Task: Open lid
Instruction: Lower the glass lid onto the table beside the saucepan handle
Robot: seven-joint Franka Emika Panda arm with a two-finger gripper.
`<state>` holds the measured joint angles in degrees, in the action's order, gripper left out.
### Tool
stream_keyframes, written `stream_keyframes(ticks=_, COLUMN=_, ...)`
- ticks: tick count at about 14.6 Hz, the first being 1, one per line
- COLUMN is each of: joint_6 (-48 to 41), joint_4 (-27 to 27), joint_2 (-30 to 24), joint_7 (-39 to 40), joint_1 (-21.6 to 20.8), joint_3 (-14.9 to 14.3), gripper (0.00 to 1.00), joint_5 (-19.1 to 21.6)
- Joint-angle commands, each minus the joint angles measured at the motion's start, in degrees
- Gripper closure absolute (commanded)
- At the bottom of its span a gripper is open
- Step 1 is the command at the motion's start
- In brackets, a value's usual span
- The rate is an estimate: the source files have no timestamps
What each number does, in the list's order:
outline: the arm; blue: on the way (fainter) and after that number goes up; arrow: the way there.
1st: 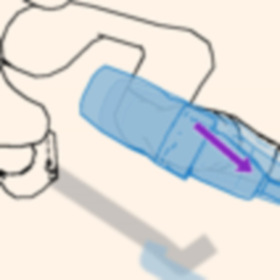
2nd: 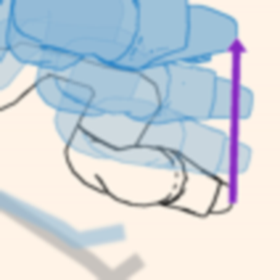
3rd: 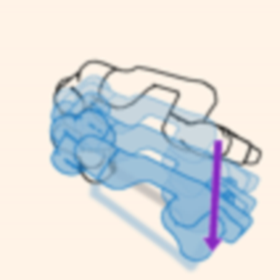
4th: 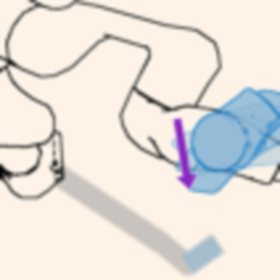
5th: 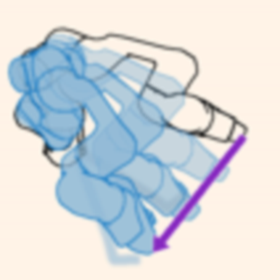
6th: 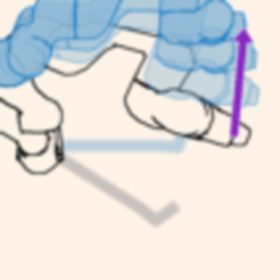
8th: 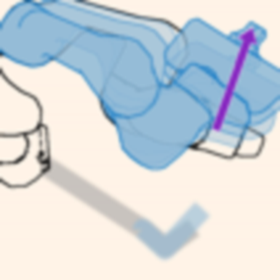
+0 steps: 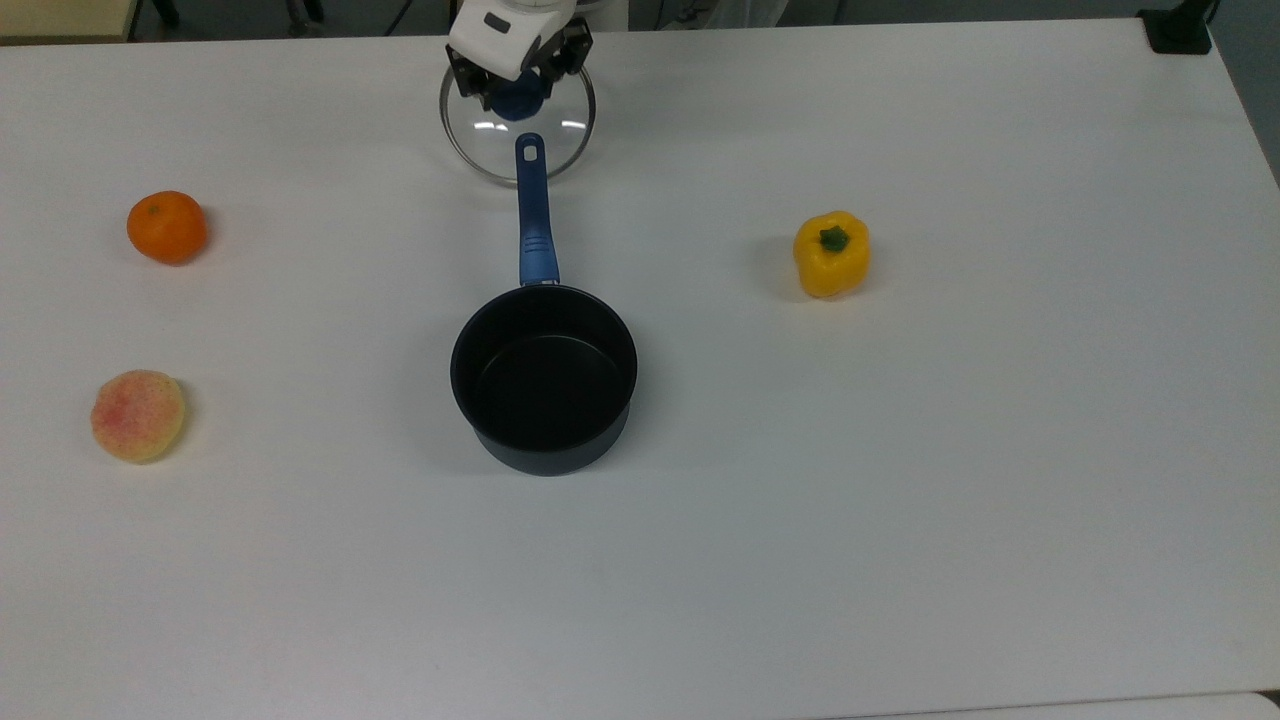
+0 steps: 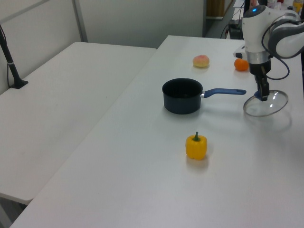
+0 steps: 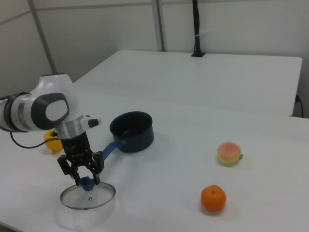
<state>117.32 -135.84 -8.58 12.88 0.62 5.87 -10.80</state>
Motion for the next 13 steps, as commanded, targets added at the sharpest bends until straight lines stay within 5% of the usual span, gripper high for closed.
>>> stream_keyframes(ticks=1, joint_6=9.39, joint_4=-3.46, joint_2=-0.83, joint_7=-4.43, joint_1=-0.79, joint_3=0.11, gripper=0.85, joint_5=0.78)
stream_keyframes(ticks=6, joint_6=13.54, joint_4=-3.38, joint_2=2.16, joint_7=-7.95, joint_1=-1.76, joint_3=0.29, gripper=0.78, joint_5=0.78)
stream_keyframes(ticks=10, joint_6=12.93, joint_4=-3.2, joint_2=2.34, joint_7=-9.45, joint_1=-1.76, joint_3=0.29, gripper=0.36, joint_5=0.78)
stream_keyframes(ticks=13, joint_6=9.96, joint_4=-1.98, joint_2=2.26, joint_7=-9.28, joint_1=-1.76, joint_3=0.37, gripper=0.16, joint_5=0.69)
